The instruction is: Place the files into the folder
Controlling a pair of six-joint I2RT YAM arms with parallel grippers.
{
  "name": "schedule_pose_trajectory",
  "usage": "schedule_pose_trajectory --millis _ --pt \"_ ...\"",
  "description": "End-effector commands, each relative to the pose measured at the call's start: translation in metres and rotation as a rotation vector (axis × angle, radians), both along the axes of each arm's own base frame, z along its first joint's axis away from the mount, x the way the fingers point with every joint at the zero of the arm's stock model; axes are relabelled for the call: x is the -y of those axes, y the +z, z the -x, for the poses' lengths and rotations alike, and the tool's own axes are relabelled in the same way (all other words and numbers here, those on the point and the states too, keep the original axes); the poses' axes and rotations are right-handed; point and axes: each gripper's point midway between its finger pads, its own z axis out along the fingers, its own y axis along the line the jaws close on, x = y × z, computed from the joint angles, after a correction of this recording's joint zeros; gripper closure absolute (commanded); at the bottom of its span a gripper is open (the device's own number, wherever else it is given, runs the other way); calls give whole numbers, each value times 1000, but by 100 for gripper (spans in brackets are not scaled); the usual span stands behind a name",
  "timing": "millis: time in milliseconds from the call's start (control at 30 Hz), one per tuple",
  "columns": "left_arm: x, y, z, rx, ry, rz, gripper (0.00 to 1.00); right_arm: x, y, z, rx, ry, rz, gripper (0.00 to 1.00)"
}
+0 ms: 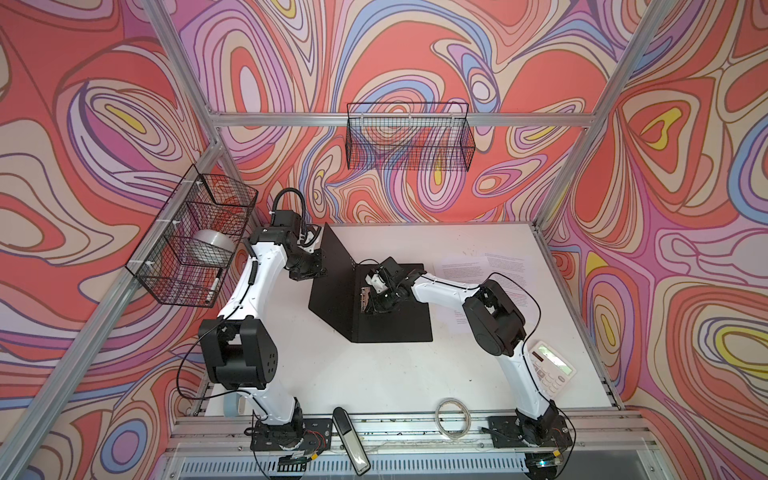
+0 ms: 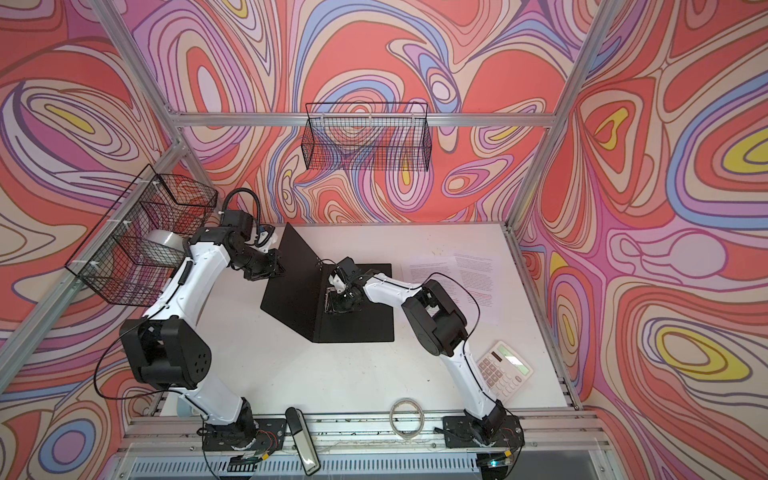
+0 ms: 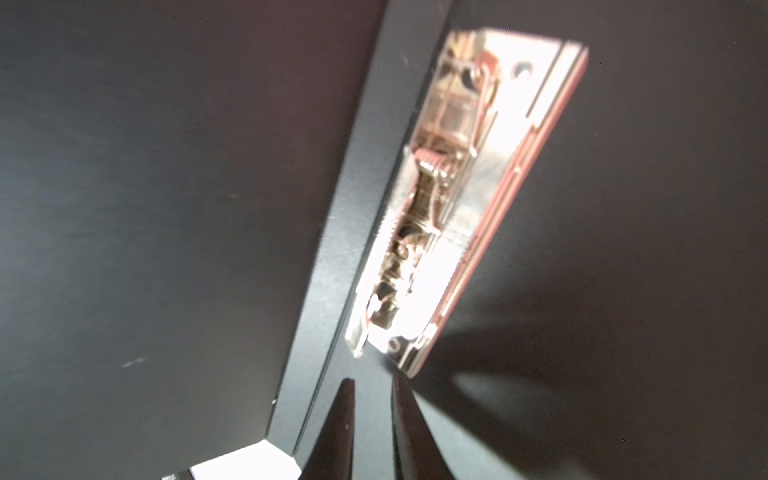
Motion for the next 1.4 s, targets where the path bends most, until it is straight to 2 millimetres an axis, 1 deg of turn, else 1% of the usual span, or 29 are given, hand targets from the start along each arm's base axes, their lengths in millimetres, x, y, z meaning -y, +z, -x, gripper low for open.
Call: schedule_pose_trajectory --millis 0,200,400,833,1100,1367 --pt "2 15 8 23 4 14 100 -8 1 -8 9 -2 -29 84" --pt "-1 11 9 9 3 -9 100 -10 2 -9 5 -5 -33 86" --pt "1 11 11 7 -1 2 100 -10 8 -10 9 -16 -42 82" --pt "3 11 14 0 -3 17 100 -17 -2 -13 -13 -10 -46 86" --pt "4 11 13 -1 -4 20 100 -12 -3 -11 -11 -18 -27 86" --pt "3 14 13 6 -4 18 100 -11 -13 -9 -28 -17 -15 88"
